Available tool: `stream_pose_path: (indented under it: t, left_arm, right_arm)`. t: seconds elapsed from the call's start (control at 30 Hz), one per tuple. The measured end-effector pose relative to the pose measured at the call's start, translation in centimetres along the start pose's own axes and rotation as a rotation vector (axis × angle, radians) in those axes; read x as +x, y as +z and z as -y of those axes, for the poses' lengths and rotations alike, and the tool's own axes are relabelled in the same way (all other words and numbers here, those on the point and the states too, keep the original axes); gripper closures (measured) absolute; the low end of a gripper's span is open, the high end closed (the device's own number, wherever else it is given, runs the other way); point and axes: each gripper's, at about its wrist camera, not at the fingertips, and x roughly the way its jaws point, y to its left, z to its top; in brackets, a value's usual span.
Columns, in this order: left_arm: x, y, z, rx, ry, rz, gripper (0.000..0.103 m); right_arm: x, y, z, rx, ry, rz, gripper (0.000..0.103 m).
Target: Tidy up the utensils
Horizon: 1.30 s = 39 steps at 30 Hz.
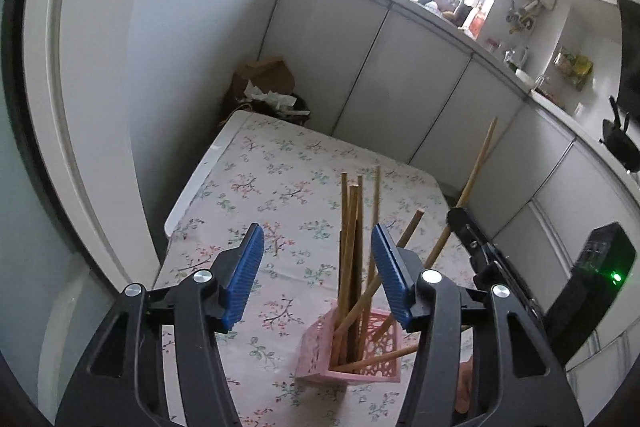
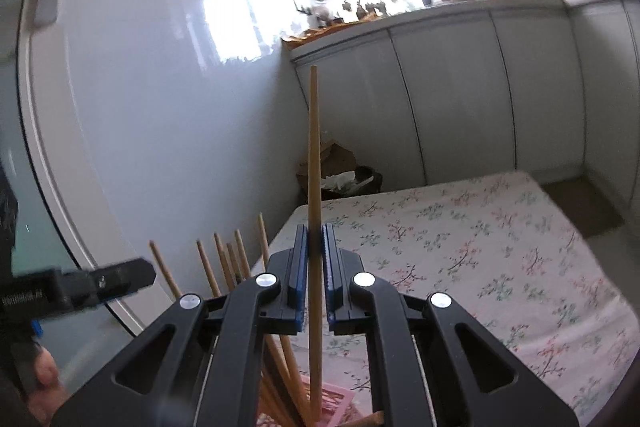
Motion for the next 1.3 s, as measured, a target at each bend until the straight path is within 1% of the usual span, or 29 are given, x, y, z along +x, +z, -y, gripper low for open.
stream_pose_path:
  t: [0.1, 0.17, 0.23, 0.3, 0.43, 0.63, 0.7, 0.77, 0.83, 0.9, 0.97, 1.03, 1.07, 1.1, 1.13, 1.17, 1.2, 1.23, 1.27, 1.3]
  left_arm:
    - [0.3, -0.1, 0.0, -0.003, 0.012, -0.012, 0.046]
    - [0.5, -0.1, 0.1, 0.000, 0.018, -0.018, 0.046]
    - [0.5, -0.1, 0.2, 0.007, 0.020, -0.019, 0.045]
    - [0.3, -0.1, 0.2, 0.014, 0.014, -0.016, 0.045]
    - [0.6, 0.0, 0.6, 0.033, 0.022, -0.017, 0.045]
    - [0.6, 0.0, 1.3, 0.047, 0.018, -0.012, 0.045]
    - [0.4, 0.1, 1.6, 0.056, 0.017, -0.011, 0.045]
    - [0.1, 0.0, 2.0, 0.060, 0.013, -0.011, 0.045]
    - [-0.3, -0.2, 2.4, 0.060, 0.006, -0.009, 0.043]
    - [-1.1, -0.5, 2.9, 0.062, 0.000, -0.004, 0.043]
    - [-1.9, -1.0, 3.4, 0.069, 0.005, -0.001, 0.043]
    - [-2.9, -1.8, 4.0, 0.074, 0.014, -0.005, 0.043]
    - [-3.6, -2.3, 4.4, 0.076, 0.018, -0.006, 0.041]
    - [-4.5, -3.1, 4.8, 0.076, 0.032, -0.008, 0.034]
    - [-5.1, -3.6, 5.1, 0.076, 0.053, -0.010, 0.028]
    - [-5.9, -4.3, 5.6, 0.080, 0.080, -0.010, 0.027]
    - [-7.1, -5.4, 6.3, 0.098, 0.124, -0.005, 0.026]
    - [-7.9, -6.0, 6.9, 0.117, 0.148, 0.000, 0.023]
    - [-8.8, -6.6, 7.5, 0.136, 0.167, 0.006, 0.019]
    - [-9.8, -7.4, 8.1, 0.152, 0.190, 0.015, 0.011]
  right_arm:
    - [-0.1, -0.2, -0.2, -0.030, -0.020, 0.025, 0.096]
    - [-0.2, -0.4, -0.1, -0.035, -0.021, 0.029, 0.095]
    - [-0.3, -0.3, 0.0, -0.036, -0.010, 0.013, 0.092]
    - [-0.4, -0.3, 0.4, -0.021, 0.000, -0.007, 0.092]
    - [-0.8, -0.3, 0.3, -0.032, -0.004, -0.021, 0.092]
    - [-2.5, 0.4, 1.3, 0.021, 0.003, -0.011, 0.092]
    - [-3.5, 0.9, 1.5, 0.033, 0.003, 0.000, 0.091]
    - [-4.9, 1.7, 2.0, 0.054, 0.006, 0.003, 0.083]
    - [-6.4, 2.4, 2.4, 0.067, 0.002, 0.004, 0.079]
    - [-8.0, 3.1, 2.9, 0.084, -0.006, 0.006, 0.078]
    - [-10.2, 3.8, 3.6, 0.111, -0.011, 0.006, 0.076]
    - [-12.6, 4.3, 4.1, 0.132, -0.010, -0.006, 0.070]
    - [-13.9, 4.3, 4.2, 0.130, -0.011, -0.022, 0.068]
    - [-14.6, 4.3, 4.1, 0.121, -0.011, -0.038, 0.068]
    - [-15.9, 4.0, 3.7, 0.094, -0.015, -0.078, 0.067]
    - [-16.7, 3.8, 3.4, 0.076, -0.018, -0.103, 0.066]
    - [-17.9, 3.2, 3.0, 0.060, -0.013, -0.135, 0.063]
    - [-18.9, 2.7, 2.8, 0.054, -0.009, -0.160, 0.056]
    - [-20.0, 2.0, 2.7, 0.049, -0.004, -0.188, 0.054]
    - [-20.9, 1.5, 2.6, 0.045, 0.001, -0.203, 0.054]
